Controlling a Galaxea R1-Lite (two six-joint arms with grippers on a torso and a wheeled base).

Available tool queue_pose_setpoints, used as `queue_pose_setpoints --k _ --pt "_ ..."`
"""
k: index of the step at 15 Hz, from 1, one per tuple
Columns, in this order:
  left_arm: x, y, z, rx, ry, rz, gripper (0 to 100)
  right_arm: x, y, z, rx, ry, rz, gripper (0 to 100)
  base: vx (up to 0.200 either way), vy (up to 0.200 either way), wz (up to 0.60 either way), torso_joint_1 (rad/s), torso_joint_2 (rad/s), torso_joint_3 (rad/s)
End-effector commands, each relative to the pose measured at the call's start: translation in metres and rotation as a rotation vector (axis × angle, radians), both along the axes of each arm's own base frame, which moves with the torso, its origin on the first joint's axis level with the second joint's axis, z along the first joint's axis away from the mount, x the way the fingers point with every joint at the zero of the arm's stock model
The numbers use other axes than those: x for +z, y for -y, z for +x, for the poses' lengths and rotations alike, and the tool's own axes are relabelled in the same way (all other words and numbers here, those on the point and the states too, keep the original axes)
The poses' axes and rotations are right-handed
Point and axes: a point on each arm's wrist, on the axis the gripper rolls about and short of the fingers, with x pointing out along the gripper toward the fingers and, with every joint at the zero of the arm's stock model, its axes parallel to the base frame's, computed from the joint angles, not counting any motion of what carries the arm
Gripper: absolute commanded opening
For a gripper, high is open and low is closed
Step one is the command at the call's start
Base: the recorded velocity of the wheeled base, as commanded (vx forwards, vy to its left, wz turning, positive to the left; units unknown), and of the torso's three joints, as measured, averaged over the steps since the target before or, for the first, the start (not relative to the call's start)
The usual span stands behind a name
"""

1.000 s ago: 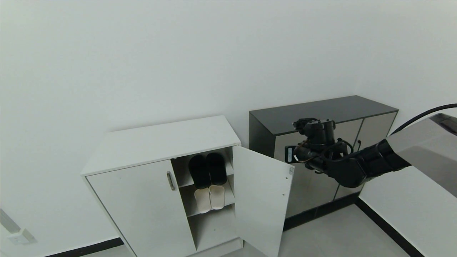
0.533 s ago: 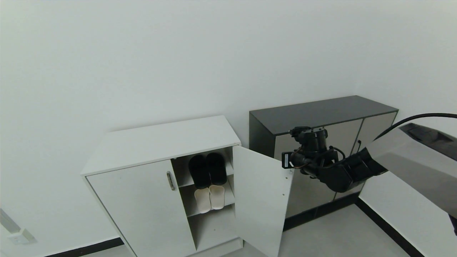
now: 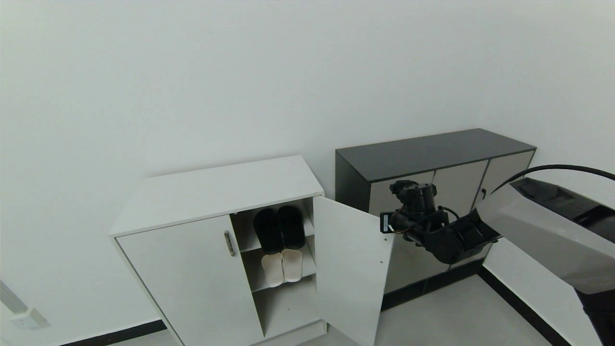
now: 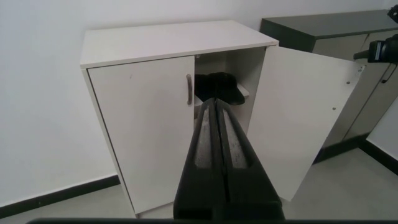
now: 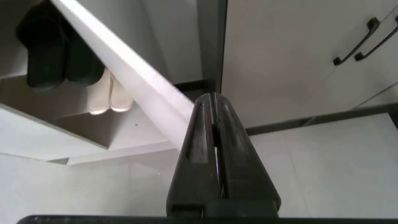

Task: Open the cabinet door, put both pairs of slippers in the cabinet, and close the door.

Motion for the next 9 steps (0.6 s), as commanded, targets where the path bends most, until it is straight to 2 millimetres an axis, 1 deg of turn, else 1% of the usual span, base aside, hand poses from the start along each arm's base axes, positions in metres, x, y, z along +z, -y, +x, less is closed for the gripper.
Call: queue_pose_setpoints --k 1,4,6,9 --pt "0.0000 0.0000 0.0000 0.001 0.000 -0.001 0 -0.0084 0.0004 0.0031 -0.003 -0.001 -0.003 0 0.000 0.000 0.00 0.000 0.00 0.000" --pt "0.0000 0.0000 0.0000 0.001 0.000 -0.001 0 -0.0147 0.0000 0.0076 -0.006 -0.001 -0.003 0 0.000 0.000 0.00 0.000 0.00 0.000" --pt "0.0000 0.0000 0.0000 0.001 0.000 -0.001 0 -0.0145 -0.0003 0.0083 -0.006 0.000 -0.003 0 0.000 0.000 0.00 0.000 0.00 0.000" --pt "0.0000 0.0000 0.0000 0.001 0.000 -0.001 0 -0.0098 -0.0031 0.0019 0.005 -0.006 -0.005 0 0.000 0.000 0.00 0.000 0.00 0.000"
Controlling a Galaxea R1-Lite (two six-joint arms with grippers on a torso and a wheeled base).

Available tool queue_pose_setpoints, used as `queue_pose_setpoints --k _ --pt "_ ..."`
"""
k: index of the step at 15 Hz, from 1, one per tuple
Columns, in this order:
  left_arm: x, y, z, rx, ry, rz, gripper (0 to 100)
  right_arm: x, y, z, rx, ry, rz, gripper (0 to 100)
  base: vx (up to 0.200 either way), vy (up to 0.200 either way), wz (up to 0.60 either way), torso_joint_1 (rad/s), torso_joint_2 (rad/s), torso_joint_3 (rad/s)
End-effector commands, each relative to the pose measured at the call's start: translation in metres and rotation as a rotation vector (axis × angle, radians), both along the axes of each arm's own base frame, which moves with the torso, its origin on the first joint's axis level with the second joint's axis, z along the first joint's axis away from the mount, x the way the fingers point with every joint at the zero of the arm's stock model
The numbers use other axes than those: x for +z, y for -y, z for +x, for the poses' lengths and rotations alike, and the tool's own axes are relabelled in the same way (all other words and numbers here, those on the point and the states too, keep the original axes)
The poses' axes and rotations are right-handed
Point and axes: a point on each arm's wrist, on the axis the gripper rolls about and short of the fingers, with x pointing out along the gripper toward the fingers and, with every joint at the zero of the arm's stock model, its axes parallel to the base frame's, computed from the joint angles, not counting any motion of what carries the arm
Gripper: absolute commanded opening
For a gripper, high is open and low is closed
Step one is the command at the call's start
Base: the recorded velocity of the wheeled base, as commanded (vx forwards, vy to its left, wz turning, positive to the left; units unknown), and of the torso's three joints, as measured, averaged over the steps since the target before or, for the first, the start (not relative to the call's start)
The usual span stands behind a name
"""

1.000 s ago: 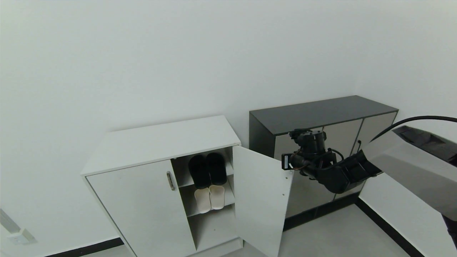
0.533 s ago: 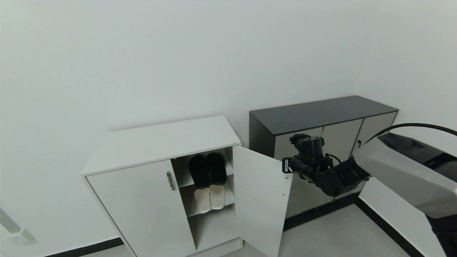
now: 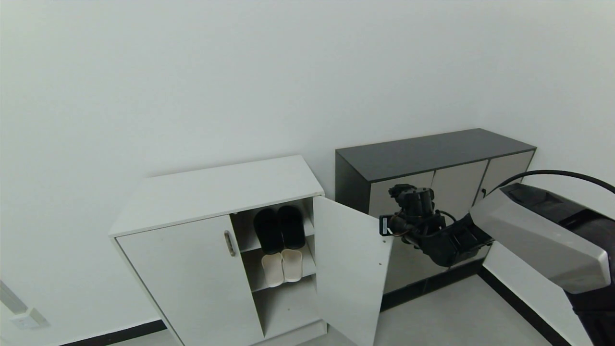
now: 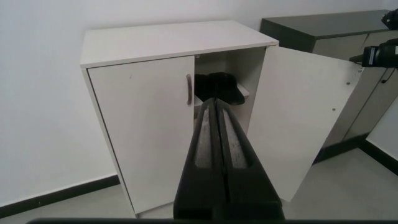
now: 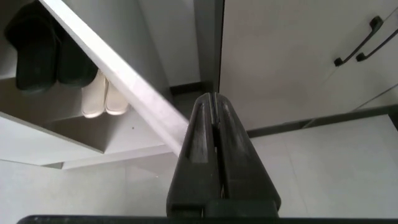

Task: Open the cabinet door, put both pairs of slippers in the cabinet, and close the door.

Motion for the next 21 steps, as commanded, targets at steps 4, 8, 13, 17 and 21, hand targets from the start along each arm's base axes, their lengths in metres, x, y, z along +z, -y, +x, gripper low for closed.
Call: queue_pose_setpoints --k 4,8,13,17,21 --pt "0.000 0.000 0.000 0.001 0.000 0.000 0 0.013 -0.021 -0.036 0.076 -0.023 -0.008 0 0.000 0.000 0.00 0.000 0.00 0.000" --pt "0.000 0.000 0.000 0.001 -0.001 0.000 0 0.016 -0.046 -0.070 0.162 -0.053 -0.018 0 0.000 0.000 0.00 0.000 0.00 0.000" --pt "0.000 0.000 0.000 0.001 0.000 0.000 0 0.035 -0.067 -0.125 0.358 -0.107 0.048 0 0.000 0.000 0.00 0.000 0.00 0.000" --pt "0.000 0.000 0.000 0.001 0.000 0.000 0 0.037 -0.064 -0.140 0.445 -0.057 0.029 0 0.000 0.000 0.00 0.000 0.00 0.000" --pt "0.000 0.000 0.000 0.001 0.000 0.000 0 0.035 -0.064 -0.142 0.447 -0.059 0.021 0 0.000 0.000 0.30 0.000 0.00 0.000"
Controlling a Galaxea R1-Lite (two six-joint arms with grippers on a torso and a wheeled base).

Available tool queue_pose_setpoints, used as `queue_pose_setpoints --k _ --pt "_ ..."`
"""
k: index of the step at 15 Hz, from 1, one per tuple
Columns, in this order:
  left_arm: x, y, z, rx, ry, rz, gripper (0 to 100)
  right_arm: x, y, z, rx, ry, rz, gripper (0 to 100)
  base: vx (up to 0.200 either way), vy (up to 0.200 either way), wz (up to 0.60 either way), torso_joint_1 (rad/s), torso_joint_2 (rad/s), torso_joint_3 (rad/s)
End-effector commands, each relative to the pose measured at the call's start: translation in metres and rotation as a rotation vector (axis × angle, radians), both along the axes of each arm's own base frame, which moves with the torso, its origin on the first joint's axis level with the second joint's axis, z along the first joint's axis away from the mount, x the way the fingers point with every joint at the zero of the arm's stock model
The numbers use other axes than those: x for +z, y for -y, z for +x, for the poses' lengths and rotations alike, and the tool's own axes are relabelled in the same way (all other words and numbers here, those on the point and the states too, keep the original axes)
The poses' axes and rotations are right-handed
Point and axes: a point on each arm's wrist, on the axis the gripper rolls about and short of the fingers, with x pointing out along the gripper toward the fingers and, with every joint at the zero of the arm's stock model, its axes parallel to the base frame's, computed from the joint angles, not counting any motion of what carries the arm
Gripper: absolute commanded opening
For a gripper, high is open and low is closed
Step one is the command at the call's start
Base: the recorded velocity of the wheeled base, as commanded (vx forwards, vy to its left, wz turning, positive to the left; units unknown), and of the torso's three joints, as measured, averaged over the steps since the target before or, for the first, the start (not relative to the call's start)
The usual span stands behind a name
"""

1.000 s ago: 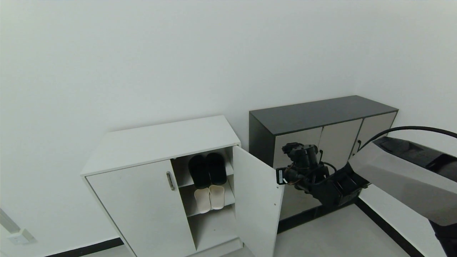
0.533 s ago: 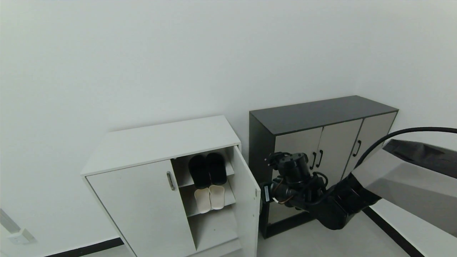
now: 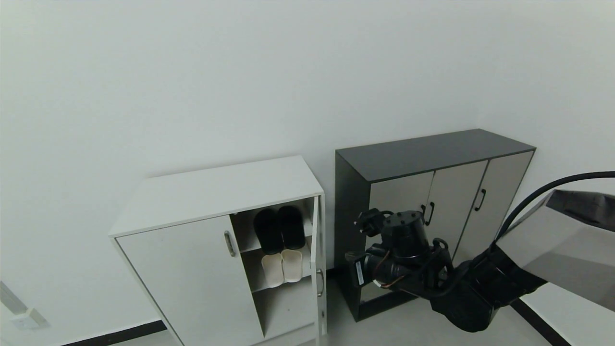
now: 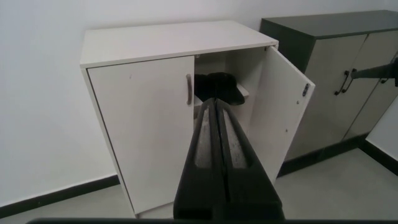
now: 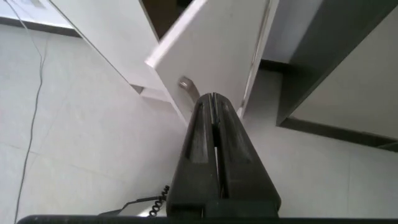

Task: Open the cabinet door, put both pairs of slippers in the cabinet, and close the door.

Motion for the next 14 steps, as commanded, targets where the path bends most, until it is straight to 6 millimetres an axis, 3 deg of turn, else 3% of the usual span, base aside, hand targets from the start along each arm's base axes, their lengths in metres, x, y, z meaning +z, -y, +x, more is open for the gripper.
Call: queue_pose_setpoints --k 1,4,9,14 --pt "0.000 0.000 0.000 0.001 0.000 0.000 0 0.002 0.001 -0.001 0.002 0.004 0.001 0 0.000 0.000 0.60 -0.017 0.00 0.007" --pt "0.000 0.000 0.000 0.001 0.000 0.000 0 -0.001 0.002 -0.003 0.014 0.008 -0.019 0 0.000 0.000 0.60 0.006 0.01 0.004" --pt "0.000 0.000 0.000 0.001 0.000 0.000 0 -0.001 0.012 -0.004 0.009 0.078 -0.028 0 0.000 0.000 0.00 0.000 0.00 0.000" --pt "0.000 0.000 0.000 0.001 -0.001 0.001 0 0.016 0.035 -0.008 -0.044 0.081 -0.048 0 0.000 0.000 0.00 0.000 0.00 0.000"
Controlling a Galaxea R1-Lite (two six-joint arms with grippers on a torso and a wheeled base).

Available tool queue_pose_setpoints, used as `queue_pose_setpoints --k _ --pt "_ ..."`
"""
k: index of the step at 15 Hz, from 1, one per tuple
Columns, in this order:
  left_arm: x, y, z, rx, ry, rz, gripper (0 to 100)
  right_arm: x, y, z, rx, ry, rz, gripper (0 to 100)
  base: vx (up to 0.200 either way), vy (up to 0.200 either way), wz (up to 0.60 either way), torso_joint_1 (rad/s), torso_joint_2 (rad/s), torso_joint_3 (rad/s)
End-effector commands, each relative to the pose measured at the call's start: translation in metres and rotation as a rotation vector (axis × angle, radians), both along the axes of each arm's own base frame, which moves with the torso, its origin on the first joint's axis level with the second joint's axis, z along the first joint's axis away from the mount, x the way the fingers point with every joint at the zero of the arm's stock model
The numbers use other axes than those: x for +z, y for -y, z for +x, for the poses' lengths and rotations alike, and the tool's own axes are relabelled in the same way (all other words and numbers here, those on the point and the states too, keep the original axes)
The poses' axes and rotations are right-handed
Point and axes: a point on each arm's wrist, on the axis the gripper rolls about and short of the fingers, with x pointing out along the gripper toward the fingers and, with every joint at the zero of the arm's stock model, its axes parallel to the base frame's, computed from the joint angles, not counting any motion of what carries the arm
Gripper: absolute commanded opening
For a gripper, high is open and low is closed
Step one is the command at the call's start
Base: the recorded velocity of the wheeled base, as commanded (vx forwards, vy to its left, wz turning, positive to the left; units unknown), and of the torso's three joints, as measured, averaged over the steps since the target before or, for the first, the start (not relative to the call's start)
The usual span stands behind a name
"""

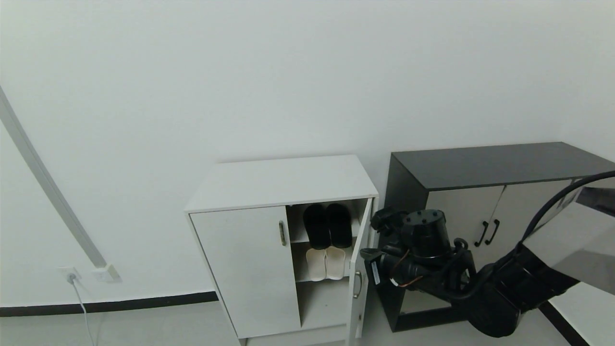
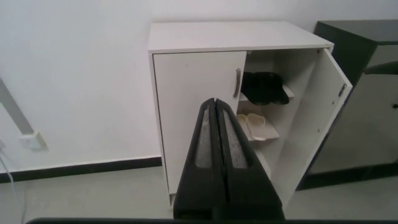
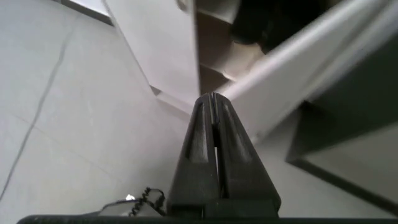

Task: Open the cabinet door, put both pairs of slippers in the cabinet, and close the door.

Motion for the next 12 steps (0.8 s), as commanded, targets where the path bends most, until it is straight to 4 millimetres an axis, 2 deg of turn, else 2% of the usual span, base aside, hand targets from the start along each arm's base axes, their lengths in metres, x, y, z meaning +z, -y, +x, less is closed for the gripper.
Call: queue_pose_setpoints --k 1,2,4,8,12 --pt "0.000 0.000 0.000 0.000 -0.001 -0.001 0 0.008 0.013 -0.004 -0.024 0.010 -0.005 0 0.000 0.000 0.00 0.000 0.00 0.000" --pt "0.000 0.000 0.000 0.000 0.002 -0.001 0 0.008 0.021 -0.011 -0.023 0.010 -0.029 0 0.000 0.000 0.00 0.000 0.00 0.000" --pt "0.000 0.000 0.000 0.000 0.001 -0.001 0 0.000 0.027 -0.018 -0.021 -0.019 -0.058 0 0.200 0.000 0.00 0.005 0.00 0.000" --pt "0.000 0.000 0.000 0.000 0.001 -0.001 0 -0.024 0.025 -0.018 -0.015 -0.079 -0.103 0 0.200 0.000 0.00 -0.001 0.00 0.002" --pt "0.000 0.000 0.000 0.000 0.002 -0.001 0 -0.042 0.020 -0.012 -0.014 -0.117 -0.129 0 0.000 0.000 0.00 0.000 0.00 0.000"
